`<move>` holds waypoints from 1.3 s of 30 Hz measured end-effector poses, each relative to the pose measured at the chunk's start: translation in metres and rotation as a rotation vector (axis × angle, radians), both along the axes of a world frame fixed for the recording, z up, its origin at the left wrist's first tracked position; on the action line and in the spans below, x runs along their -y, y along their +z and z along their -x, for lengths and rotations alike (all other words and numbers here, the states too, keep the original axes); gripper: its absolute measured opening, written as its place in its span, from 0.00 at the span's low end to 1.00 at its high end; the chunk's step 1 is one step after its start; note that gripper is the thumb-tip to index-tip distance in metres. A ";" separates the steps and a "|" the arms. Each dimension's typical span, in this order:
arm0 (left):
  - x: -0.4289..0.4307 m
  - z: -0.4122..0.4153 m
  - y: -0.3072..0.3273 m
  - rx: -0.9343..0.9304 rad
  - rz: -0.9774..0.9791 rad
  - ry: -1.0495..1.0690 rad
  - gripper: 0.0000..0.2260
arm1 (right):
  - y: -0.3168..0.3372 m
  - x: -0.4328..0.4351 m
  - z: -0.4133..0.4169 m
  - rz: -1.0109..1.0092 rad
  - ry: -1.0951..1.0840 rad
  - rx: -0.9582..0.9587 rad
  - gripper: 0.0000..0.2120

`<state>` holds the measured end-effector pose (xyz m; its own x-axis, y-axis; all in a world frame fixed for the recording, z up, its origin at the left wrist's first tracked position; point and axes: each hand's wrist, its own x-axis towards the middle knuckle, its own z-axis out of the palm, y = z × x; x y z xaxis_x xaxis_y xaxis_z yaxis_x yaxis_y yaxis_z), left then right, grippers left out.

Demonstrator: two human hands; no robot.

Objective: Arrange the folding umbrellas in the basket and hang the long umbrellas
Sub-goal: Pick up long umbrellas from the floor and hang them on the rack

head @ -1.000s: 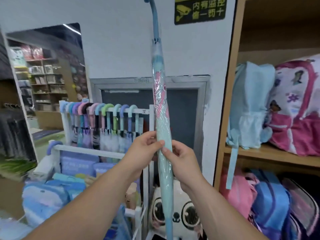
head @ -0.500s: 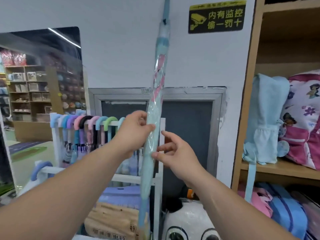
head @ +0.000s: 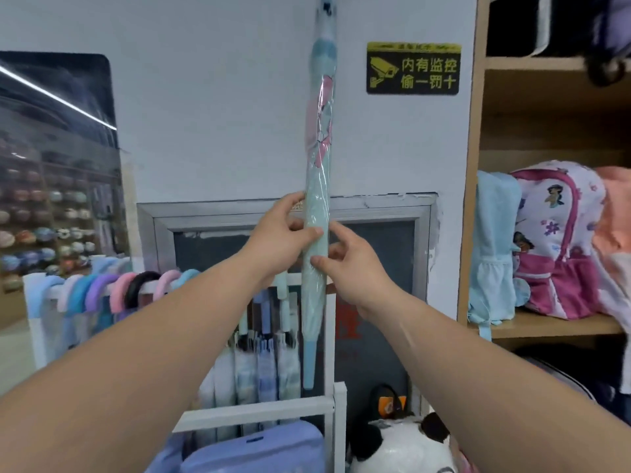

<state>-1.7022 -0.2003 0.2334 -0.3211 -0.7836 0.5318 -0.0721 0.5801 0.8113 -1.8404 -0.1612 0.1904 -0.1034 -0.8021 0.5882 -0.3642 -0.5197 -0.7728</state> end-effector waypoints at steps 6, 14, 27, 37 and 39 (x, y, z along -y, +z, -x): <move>0.009 0.005 0.007 -0.001 -0.045 -0.051 0.25 | 0.038 0.029 0.007 0.059 -0.016 0.010 0.28; 0.031 0.012 0.046 -0.024 -0.013 0.094 0.19 | 0.075 0.073 0.008 0.170 -0.040 -0.010 0.30; 0.080 0.026 0.076 -0.086 0.041 0.120 0.19 | 0.105 0.122 0.028 0.270 -0.034 -0.137 0.35; 0.099 0.030 0.064 -0.081 0.076 0.108 0.19 | 0.093 0.136 0.033 0.298 -0.075 -0.151 0.35; 0.101 0.029 0.053 -0.078 0.050 0.094 0.19 | 0.080 0.137 0.036 0.264 -0.041 -0.139 0.36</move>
